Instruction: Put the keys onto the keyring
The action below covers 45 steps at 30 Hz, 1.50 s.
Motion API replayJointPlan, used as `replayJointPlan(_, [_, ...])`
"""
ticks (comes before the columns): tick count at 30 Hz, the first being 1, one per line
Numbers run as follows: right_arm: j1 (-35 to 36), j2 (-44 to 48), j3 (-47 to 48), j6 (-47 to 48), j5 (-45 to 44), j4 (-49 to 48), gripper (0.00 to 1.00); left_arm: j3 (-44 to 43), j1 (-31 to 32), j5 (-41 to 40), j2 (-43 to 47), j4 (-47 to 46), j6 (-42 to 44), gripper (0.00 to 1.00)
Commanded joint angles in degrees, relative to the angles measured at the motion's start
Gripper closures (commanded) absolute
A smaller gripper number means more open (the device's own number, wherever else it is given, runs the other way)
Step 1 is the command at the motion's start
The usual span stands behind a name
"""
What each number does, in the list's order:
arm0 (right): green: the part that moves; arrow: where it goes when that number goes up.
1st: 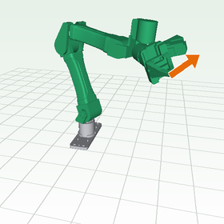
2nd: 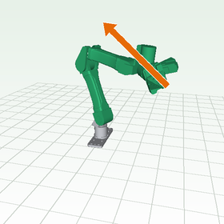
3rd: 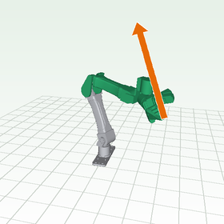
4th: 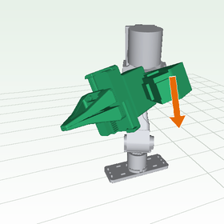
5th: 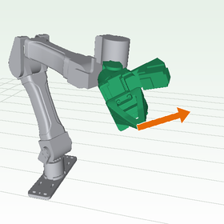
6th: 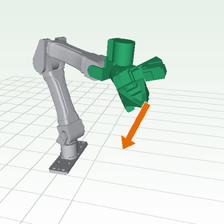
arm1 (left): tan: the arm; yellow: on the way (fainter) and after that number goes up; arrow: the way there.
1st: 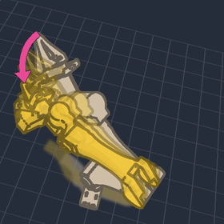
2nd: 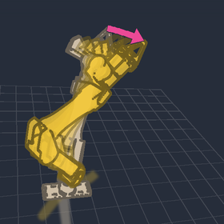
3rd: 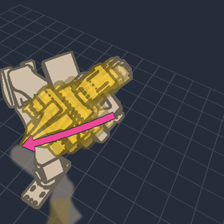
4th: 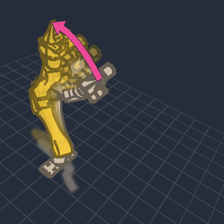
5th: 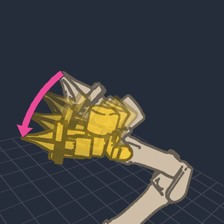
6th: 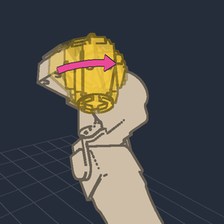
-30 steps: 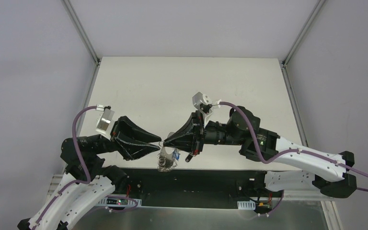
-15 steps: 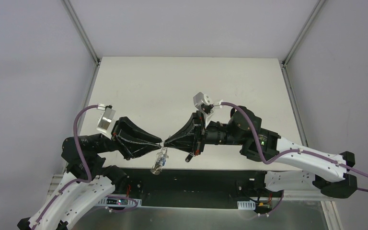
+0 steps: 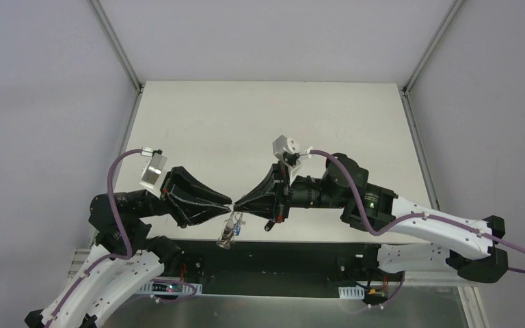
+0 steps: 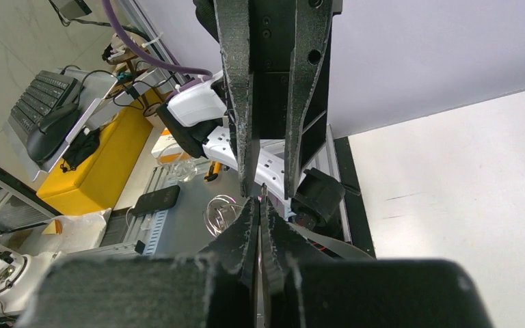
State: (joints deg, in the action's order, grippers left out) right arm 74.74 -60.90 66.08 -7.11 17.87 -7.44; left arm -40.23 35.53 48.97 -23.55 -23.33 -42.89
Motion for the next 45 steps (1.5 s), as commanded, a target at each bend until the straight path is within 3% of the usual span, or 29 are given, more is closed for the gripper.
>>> replayJointPlan(1, [0.23, 1.47, 0.63, 0.61, 0.63, -4.99, 1.0, -1.39, -0.41, 1.08, -1.08, -2.95, -0.8, 0.76])
replayJointPlan(12, [0.22, 1.13, 0.67, 1.52, 1.26, -6.05, 1.0, -1.64, -0.46, 2.3, -1.69, -2.97, -0.65, 1.0])
replayJointPlan(23, [0.23, 1.1, 0.05, 2.12, -0.75, -4.6, 1.0, -0.99, -0.4, 3.69, -1.89, -5.84, 0.0, 1.0])
replayJointPlan(26, [0.23, 2.69, -0.68, 2.07, -2.01, -3.55, 0.89, -0.97, -0.46, 2.9, -1.49, -4.67, 1.41, 1.0])
replayJointPlan(29, [0.27, 4.82, -1.79, 2.14, -3.56, -2.5, 0.84, -1.08, -0.46, 2.84, -1.41, -4.53, 1.91, 1.0])
replayJointPlan(35, [0.19, 8.17, -3.56, 2.02, -7.06, -0.12, 0.59, -1.12, -0.45, 2.0, -0.96, -4.61, 2.46, 1.0])
replayJointPlan(45, [0.23, 9.43, -4.82, 1.72, -8.97, 3.32, 0.55, -1.24, -0.47, 1.25, -1.34, -4.23, 2.81, 1.0])
